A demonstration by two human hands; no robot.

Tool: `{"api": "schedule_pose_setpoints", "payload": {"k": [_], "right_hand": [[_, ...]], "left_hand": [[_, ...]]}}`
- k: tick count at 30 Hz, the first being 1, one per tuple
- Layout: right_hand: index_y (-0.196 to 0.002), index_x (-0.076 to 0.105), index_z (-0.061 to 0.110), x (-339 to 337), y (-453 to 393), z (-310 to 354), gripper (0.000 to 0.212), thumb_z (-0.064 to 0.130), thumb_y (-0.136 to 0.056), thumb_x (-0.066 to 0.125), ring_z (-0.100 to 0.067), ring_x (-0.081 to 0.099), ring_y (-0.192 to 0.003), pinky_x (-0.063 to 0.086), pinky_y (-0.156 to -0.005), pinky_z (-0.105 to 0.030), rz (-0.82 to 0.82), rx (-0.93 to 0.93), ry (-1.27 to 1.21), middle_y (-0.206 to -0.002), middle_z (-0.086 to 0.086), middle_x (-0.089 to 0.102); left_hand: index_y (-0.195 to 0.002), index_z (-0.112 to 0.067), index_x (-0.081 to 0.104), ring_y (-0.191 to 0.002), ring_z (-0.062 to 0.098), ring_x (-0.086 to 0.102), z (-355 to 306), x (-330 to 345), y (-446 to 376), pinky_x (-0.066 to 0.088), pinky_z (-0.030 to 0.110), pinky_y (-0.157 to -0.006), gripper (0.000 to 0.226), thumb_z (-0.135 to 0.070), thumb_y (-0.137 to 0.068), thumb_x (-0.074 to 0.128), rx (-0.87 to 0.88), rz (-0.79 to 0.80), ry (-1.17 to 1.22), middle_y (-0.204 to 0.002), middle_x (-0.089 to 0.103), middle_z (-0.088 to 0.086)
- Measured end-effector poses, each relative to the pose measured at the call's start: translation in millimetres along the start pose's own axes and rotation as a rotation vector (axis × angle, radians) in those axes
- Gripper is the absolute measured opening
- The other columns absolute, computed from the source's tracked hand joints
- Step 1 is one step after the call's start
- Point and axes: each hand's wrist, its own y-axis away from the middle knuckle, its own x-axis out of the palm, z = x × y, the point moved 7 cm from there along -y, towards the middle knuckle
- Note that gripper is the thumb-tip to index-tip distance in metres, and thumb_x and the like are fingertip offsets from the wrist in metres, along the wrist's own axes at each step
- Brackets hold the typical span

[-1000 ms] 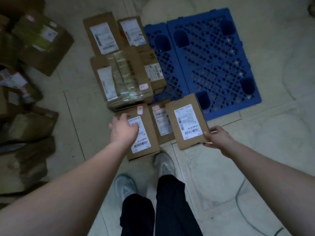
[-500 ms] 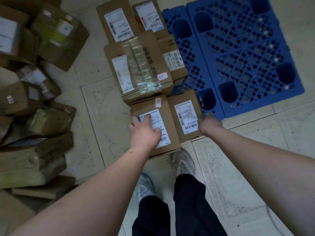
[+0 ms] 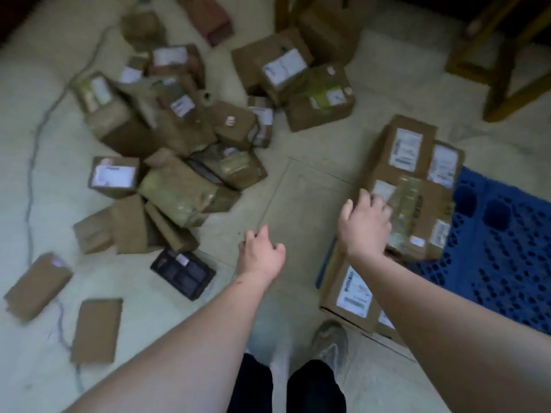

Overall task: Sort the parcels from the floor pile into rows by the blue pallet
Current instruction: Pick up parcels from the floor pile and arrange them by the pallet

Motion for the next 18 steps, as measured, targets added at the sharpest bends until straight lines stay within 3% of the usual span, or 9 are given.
{"api": "schedule_pose_setpoints", "payload": {"k": [7, 11, 18], "right_hand": [[-0.148, 0.036, 0.015, 85, 86, 186, 0.055, 0.044, -0.102, 0.03, -0.033, 0.034, -0.136, 0.036, -0.109, -0.048, 0.199, -0.349, 0.008, -0.152, -0.011, 0.034], [-0.152, 0.027, 0.016, 137, 147, 240, 0.061, 0.048, -0.101, 0.032, -0.032, 0.031, -0.138, 0.036, -0.108, -0.046, 0.353, -0.426, 0.05, -0.155, -0.01, 0.029], [-0.155, 0.015, 0.013, 232, 186, 299, 0.076, 0.05, -0.096, 0.046, -0.036, 0.032, -0.135, 0.039, -0.104, -0.046, 0.478, -0.49, 0.143, -0.157, -0.012, 0.02]], "left_hand": [[-0.133, -0.012, 0.046, -0.117, 0.04, 0.05, 192, -50, 5, 0.042, 0.042, -0.096, 0.044, -0.035, -0.096, 0.049, -0.263, 0.029, 0.133, -0.13, 0.045, 0.02], [-0.131, -0.011, 0.048, -0.112, 0.041, 0.054, 272, -61, 13, 0.044, 0.04, -0.096, 0.045, -0.038, -0.095, 0.048, -0.333, 0.069, 0.225, -0.122, 0.05, 0.02], [-0.142, -0.009, 0.038, -0.12, 0.037, 0.051, 352, -83, -24, 0.042, 0.037, -0.092, 0.05, -0.033, -0.098, 0.043, -0.38, 0.02, 0.269, -0.135, 0.046, 0.019]]}}
